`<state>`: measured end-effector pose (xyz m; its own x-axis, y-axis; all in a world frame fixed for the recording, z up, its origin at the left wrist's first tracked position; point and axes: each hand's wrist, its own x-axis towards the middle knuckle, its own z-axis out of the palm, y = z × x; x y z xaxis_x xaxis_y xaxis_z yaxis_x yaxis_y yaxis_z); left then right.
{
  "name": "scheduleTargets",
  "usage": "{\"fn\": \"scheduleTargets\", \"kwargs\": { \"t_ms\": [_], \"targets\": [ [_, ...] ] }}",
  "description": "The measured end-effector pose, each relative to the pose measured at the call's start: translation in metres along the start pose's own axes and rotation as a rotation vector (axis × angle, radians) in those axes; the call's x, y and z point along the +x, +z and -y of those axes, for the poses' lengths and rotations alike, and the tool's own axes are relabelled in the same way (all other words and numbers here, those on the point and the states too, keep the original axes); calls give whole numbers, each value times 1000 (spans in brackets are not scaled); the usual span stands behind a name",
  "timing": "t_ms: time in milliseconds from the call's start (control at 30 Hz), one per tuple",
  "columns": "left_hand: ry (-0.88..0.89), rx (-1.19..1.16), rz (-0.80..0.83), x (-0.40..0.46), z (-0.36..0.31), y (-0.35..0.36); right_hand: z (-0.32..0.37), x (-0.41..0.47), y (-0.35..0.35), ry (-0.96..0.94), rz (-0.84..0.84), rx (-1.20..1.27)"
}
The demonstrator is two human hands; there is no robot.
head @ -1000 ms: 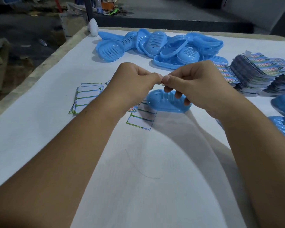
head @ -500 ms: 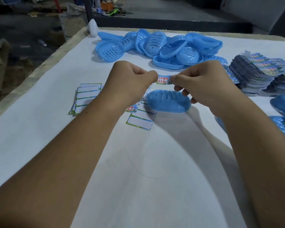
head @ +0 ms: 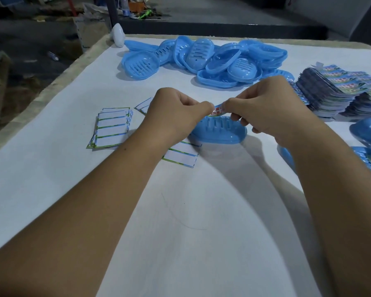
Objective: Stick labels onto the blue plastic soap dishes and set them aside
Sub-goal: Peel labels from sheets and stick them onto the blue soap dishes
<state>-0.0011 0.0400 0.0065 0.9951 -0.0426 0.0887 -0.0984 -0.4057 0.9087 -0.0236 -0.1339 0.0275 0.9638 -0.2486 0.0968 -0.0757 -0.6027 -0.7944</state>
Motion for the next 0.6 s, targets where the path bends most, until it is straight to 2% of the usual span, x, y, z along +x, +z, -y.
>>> {"fn": "scheduleTargets", "kwargs": {
  "t_ms": [600],
  "targets": [
    [-93,140,42,13,7,12,-9,5,-2,90,50,-203]
  ]
}}
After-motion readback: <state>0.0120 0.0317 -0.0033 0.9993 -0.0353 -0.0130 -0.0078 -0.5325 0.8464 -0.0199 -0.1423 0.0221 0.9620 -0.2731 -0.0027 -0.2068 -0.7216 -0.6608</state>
